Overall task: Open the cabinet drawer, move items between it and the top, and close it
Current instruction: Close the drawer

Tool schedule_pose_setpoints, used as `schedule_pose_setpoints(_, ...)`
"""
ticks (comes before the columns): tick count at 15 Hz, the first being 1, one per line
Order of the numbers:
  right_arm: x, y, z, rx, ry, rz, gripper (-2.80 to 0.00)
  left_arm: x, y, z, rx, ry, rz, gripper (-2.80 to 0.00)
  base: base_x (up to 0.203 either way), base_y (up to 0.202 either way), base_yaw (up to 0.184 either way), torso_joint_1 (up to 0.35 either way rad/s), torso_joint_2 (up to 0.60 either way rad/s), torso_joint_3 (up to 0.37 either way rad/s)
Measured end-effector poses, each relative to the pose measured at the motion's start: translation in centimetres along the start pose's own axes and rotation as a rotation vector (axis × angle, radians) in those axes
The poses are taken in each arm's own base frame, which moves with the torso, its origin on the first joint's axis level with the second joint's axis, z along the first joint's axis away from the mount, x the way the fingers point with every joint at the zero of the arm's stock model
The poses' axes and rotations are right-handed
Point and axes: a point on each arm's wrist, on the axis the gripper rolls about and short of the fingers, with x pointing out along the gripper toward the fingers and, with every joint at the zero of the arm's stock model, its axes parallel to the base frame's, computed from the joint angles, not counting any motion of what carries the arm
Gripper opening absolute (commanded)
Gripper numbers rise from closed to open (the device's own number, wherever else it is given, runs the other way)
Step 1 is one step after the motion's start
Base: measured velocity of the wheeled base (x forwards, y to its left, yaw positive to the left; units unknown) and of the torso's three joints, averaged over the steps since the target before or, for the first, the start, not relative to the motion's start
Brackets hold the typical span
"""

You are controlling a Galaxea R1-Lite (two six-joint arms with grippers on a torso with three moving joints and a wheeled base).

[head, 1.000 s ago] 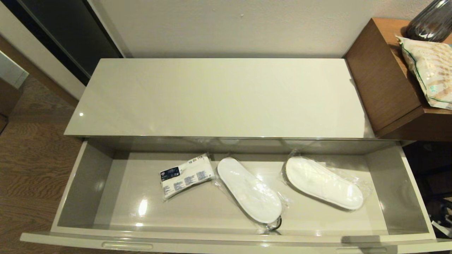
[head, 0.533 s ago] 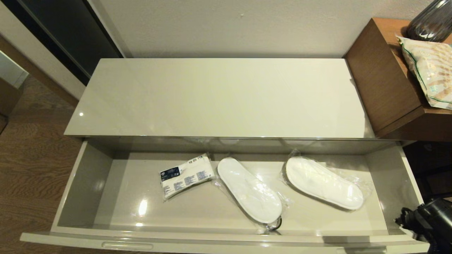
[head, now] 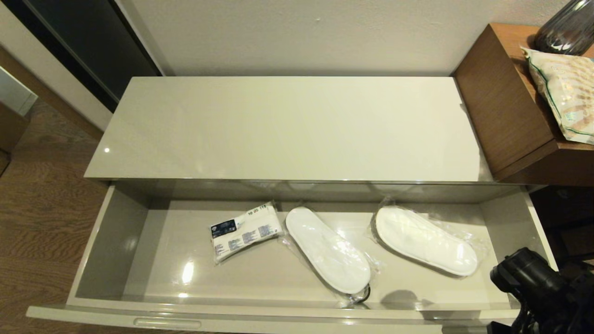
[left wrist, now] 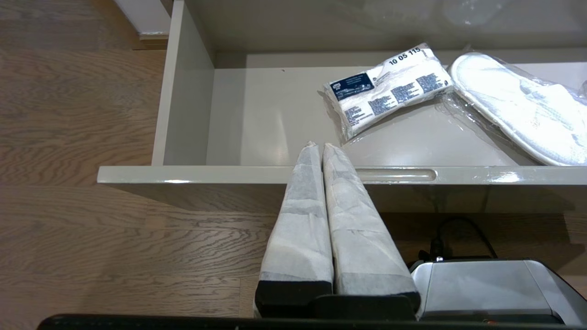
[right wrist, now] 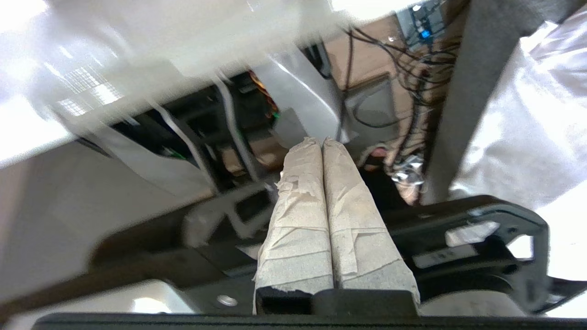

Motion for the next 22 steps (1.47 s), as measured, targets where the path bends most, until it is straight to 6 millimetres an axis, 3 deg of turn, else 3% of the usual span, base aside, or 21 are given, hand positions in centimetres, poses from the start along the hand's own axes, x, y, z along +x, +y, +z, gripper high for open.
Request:
schedule_pose_setpoints(13,1.8,2.2,2.4,0.123,-0.062,0.012,-2.80,0.0,0.0,0.0,-0.001,0.000,0.001,-2.80,0.000,0.000,0.000,0.000,0.00,0.000)
schedule_pose_setpoints(22,-0.6,4.7,5.9,0.209,-0.227,0.078,-2.80,0.0,0.0,0.0,0.000,0.000,0.001,-2.80,0.000,0.000,0.000,0.000,0.00,0.000)
